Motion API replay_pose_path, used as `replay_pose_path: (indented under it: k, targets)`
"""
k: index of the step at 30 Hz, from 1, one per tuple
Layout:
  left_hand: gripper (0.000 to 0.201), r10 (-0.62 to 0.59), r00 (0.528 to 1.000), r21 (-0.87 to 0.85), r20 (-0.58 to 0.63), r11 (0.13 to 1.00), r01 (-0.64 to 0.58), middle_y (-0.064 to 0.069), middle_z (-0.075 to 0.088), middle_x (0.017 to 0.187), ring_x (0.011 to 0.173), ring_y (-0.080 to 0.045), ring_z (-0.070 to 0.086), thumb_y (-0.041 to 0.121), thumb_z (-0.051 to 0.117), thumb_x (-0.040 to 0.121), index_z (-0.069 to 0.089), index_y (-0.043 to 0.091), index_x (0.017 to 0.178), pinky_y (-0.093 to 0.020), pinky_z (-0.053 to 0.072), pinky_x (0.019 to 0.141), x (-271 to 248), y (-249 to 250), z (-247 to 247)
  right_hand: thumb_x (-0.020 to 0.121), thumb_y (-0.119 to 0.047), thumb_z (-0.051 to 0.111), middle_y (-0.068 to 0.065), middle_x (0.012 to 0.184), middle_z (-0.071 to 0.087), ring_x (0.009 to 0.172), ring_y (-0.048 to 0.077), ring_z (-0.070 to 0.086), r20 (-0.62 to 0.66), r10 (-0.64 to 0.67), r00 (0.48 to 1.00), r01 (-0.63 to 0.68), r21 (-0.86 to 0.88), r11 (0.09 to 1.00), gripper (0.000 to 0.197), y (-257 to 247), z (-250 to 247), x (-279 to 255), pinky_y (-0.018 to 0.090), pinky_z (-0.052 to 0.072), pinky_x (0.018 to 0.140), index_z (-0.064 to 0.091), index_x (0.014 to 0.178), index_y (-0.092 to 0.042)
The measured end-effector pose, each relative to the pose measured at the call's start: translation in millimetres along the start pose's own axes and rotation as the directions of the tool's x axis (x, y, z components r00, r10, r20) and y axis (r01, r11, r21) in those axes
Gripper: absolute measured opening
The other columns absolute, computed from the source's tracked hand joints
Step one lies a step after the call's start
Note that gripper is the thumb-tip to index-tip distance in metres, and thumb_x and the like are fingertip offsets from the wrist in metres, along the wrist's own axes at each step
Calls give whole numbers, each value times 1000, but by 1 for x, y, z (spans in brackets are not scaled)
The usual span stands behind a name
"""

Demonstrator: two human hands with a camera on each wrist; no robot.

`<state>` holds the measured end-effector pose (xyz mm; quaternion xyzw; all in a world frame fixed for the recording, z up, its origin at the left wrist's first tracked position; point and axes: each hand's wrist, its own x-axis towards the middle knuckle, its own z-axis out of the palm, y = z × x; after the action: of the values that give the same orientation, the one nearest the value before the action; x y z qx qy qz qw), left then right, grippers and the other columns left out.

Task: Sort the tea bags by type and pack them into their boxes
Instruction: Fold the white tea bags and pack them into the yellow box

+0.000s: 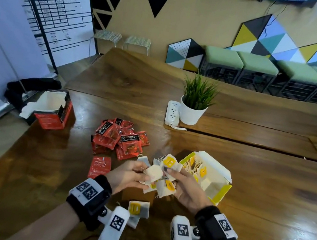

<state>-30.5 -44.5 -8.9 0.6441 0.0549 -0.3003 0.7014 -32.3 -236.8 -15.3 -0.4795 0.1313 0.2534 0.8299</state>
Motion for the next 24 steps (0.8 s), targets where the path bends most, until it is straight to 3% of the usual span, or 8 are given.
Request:
replay_pose_path:
  k: [4, 7, 9, 11, 16, 20, 22, 24]
  targets:
    - [20, 108, 988, 103, -113, 990, -96, -21, 59, 106, 95, -30, 62, -14, 48, 86, 56, 4, 83, -36, 57, 75, 2, -2, 0, 90, -3, 53, 15, 90, 72, 80, 22, 70, -38, -58, 998, 54, -100, 994, 20, 5, 4, 2, 33, 59, 73, 61, 108, 0]
    - [18, 148, 979, 141, -141, 982, -128, -26, 61, 109, 96, -37, 64, -12, 53, 84, 57, 4, 78, -35, 56, 72, 3, -7, -2, 89, -4, 55, 13, 99, 71, 88, 22, 69, -77, -122, 990, 105, -187, 977, 22, 9, 3, 3, 30, 57, 75, 63, 110, -1]
    - [17, 153, 979, 150, -137, 980, -132, -25, 62, 109, 96, -32, 66, -12, 54, 84, 60, 4, 80, -26, 57, 69, 2, -9, -2, 87, -6, 59, 14, 105, 70, 95, 23, 66, -90, -166, 982, 134, -287, 949, 20, 9, 4, 2, 29, 54, 80, 65, 106, -4]
    - [16, 153, 981, 149, -120, 980, -135, -19, 64, 107, 90, -22, 66, -10, 54, 85, 62, 3, 84, -21, 56, 70, 3, -8, -1, 86, -5, 61, 11, 100, 70, 87, 16, 68, -89, -197, 976, 156, -342, 927, 16, 7, 6, 0, 22, 55, 74, 67, 100, -6]
    - [19, 23, 997, -58, -71, 998, -27, -16, 66, 100, 93, -25, 65, 6, 44, 95, 63, 3, 95, -40, 55, 84, 5, -2, 2, 87, -6, 59, 5, 91, 70, 77, 10, 67, -31, -200, 979, 177, -355, 918, 11, 3, 8, -5, 19, 55, 66, 66, 94, -11]
    - [29, -7, 1000, -74, -2, 997, 7, -15, 67, 103, 97, -25, 65, 21, 49, 95, 61, 0, 111, -40, 55, 87, 6, 2, 7, 92, -10, 51, 7, 91, 69, 77, 12, 67, -5, -166, 986, 158, -275, 948, 15, 3, 11, -5, 20, 56, 63, 63, 100, -4]
    - [26, 0, 999, -44, 39, 999, 1, -15, 66, 107, 101, -26, 64, 20, 50, 94, 61, 2, 110, -41, 53, 89, 5, 4, 11, 93, -8, 50, 9, 90, 69, 75, 12, 68, -17, -168, 986, 159, -243, 957, 15, 2, 12, -5, 21, 57, 64, 64, 96, -3]
    - [16, 46, 998, 50, 37, 998, -47, -13, 63, 109, 102, -25, 64, 8, 51, 93, 59, 6, 107, -42, 52, 91, 5, 5, 11, 92, -5, 51, 11, 91, 70, 76, 14, 70, -31, -176, 984, 167, -195, 967, 15, 2, 11, -4, 24, 58, 65, 64, 95, -1]
